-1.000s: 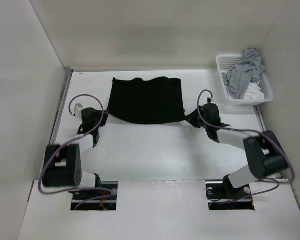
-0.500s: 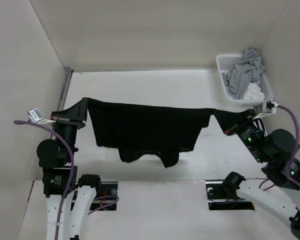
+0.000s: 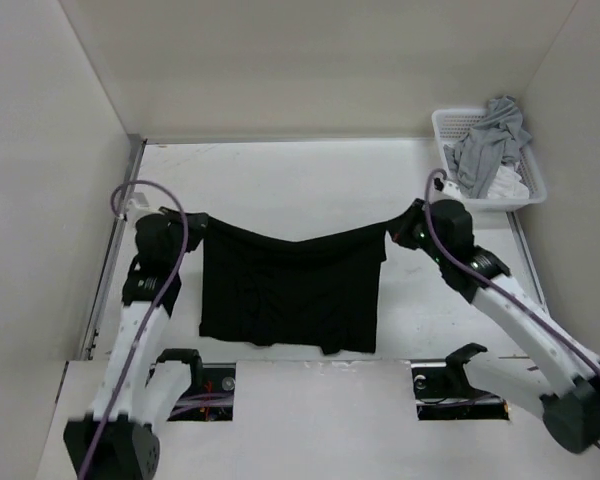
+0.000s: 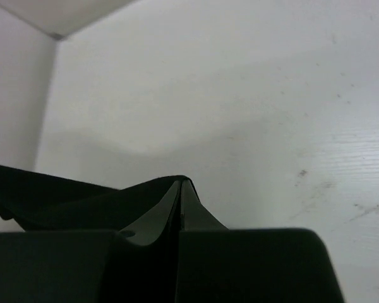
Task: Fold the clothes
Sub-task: Fold the tank top
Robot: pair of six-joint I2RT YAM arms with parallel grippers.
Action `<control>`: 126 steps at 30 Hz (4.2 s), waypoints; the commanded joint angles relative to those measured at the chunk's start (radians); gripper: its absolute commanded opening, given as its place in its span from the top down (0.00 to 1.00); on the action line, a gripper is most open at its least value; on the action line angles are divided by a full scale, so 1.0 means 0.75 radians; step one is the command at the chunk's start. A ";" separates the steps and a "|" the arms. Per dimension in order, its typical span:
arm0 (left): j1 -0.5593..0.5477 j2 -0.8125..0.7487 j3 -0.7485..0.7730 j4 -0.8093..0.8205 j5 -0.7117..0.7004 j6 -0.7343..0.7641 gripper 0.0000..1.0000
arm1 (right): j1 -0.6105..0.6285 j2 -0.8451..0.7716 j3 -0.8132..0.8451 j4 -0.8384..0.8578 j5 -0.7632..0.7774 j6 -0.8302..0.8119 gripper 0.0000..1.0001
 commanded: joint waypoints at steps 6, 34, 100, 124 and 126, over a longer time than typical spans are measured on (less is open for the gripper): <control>0.014 0.903 0.314 0.512 0.000 -0.050 0.98 | -0.350 0.808 0.301 0.542 -0.432 0.089 1.00; 0.209 0.783 -0.214 0.792 0.172 -0.119 0.98 | -0.226 0.374 -0.450 0.610 -0.305 0.121 0.99; -0.250 0.190 -0.499 0.774 0.195 -0.109 0.76 | 0.403 1.398 1.071 -0.118 -0.002 -0.055 0.63; -0.675 1.093 -0.188 1.135 -0.020 -0.007 0.81 | 0.143 1.461 0.721 0.505 -0.440 0.095 0.94; -0.657 1.175 -0.196 1.162 0.009 -0.023 0.81 | 0.127 1.513 0.744 0.522 -0.479 0.129 0.94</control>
